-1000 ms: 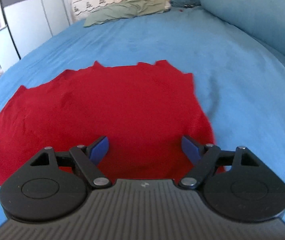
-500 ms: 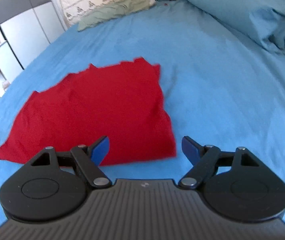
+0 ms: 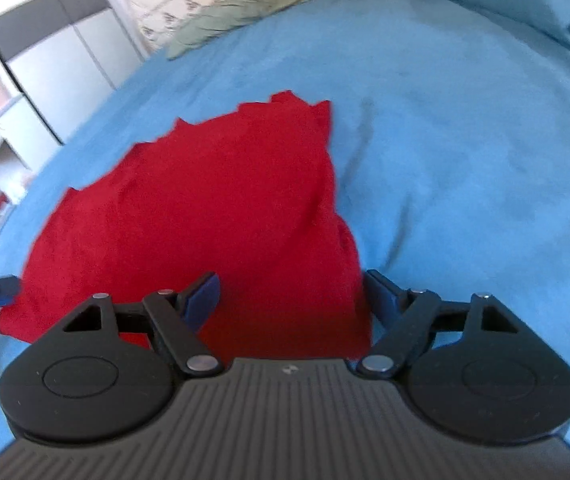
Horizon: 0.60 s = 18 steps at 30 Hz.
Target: Fold small clothes
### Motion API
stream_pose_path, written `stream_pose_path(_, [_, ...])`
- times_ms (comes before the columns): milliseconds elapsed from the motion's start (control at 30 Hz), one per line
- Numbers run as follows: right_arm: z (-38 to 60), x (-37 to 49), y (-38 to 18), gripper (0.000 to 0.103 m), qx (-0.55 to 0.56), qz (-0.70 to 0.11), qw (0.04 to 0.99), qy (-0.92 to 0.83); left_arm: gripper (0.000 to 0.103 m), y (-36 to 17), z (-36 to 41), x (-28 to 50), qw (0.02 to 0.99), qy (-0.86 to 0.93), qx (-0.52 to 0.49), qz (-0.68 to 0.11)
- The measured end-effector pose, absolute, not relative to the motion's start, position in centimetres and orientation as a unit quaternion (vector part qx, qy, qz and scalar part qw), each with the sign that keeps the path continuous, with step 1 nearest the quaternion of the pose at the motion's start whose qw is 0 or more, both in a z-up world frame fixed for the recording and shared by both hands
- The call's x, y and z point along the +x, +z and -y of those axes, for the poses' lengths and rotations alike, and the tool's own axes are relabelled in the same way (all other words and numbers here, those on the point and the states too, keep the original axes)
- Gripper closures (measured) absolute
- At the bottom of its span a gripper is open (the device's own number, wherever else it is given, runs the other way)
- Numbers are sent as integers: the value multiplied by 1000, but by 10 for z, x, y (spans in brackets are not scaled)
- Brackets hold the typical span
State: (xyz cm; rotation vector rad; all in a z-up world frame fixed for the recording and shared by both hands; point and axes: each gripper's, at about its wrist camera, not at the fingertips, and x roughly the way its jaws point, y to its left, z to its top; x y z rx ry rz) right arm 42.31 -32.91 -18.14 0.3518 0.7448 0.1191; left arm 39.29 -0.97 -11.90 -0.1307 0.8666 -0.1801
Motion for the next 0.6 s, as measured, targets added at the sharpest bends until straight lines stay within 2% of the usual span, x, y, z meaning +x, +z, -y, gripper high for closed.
stream_pose_path(100, [330, 427, -182, 49, 169, -364, 913, 66, 4, -128, 21, 403, 900, -85, -46, -426])
stream_pose_path(133, [330, 428, -182, 52, 167, -364, 914, 64, 4, -131, 23, 406, 898, -84, -44, -429])
stream_pose_path(200, [332, 429, -182, 66, 174, -366, 913, 57, 4, -139, 28, 415, 894, -79, -46, -438])
stream_pose_path(267, [333, 430, -180, 73, 189, -368, 909, 48, 4, -146, 32, 421, 891, -71, -42, -447])
stream_pose_path(400, [321, 435, -166, 78, 180, -377, 908, 25, 0, -154, 41, 428, 889, -61, -18, -453])
stream_pose_path(600, [301, 448, -123, 79, 201, -367, 908, 7, 0, -158, 44, 443, 874, -54, -10, -483])
